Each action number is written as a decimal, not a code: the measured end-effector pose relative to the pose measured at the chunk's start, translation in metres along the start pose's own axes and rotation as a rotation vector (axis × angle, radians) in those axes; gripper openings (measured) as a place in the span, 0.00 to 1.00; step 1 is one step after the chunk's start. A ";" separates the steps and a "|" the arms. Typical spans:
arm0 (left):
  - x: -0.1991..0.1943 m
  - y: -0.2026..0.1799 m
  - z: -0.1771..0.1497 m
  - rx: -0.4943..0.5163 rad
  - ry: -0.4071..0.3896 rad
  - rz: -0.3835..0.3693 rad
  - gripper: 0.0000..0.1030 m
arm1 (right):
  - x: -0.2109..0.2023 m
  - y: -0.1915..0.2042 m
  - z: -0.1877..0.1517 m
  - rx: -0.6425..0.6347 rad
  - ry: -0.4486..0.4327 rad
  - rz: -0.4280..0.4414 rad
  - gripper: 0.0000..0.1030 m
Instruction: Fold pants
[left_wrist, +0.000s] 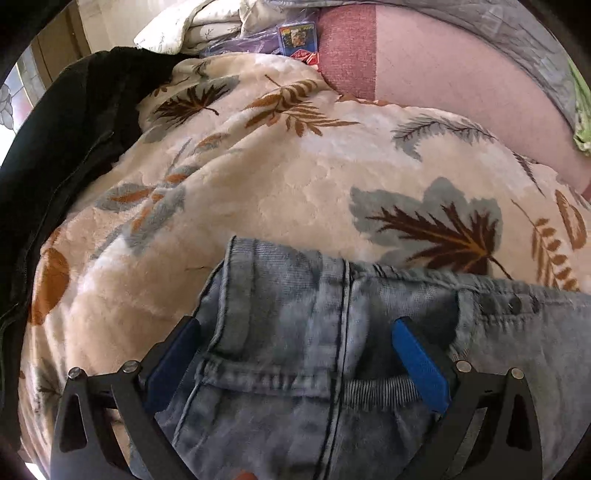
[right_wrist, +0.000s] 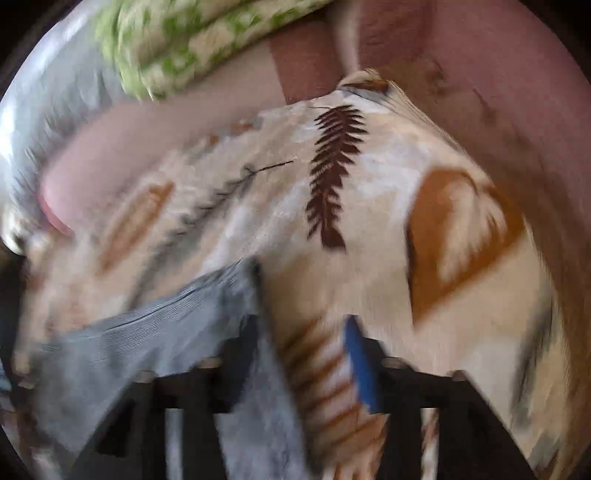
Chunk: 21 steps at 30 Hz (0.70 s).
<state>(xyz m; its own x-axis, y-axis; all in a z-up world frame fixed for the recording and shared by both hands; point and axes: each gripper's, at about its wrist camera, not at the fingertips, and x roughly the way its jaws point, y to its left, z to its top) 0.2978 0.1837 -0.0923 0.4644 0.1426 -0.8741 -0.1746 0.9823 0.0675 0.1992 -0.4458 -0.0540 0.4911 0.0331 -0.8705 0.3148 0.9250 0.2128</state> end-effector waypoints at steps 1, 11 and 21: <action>-0.005 0.000 0.000 0.005 -0.017 0.006 1.00 | -0.006 -0.002 -0.007 -0.003 0.016 0.017 0.61; -0.012 0.001 -0.019 -0.009 0.029 -0.024 1.00 | -0.008 0.037 -0.078 -0.222 0.150 -0.090 0.18; -0.001 0.007 0.014 -0.016 0.010 -0.034 1.00 | -0.010 0.035 0.006 -0.114 0.004 0.006 0.73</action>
<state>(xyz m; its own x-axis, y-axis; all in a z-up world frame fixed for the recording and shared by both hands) 0.3081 0.1921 -0.0841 0.4617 0.1080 -0.8805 -0.1727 0.9845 0.0301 0.2100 -0.4165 -0.0349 0.4896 0.0398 -0.8711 0.2173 0.9619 0.1660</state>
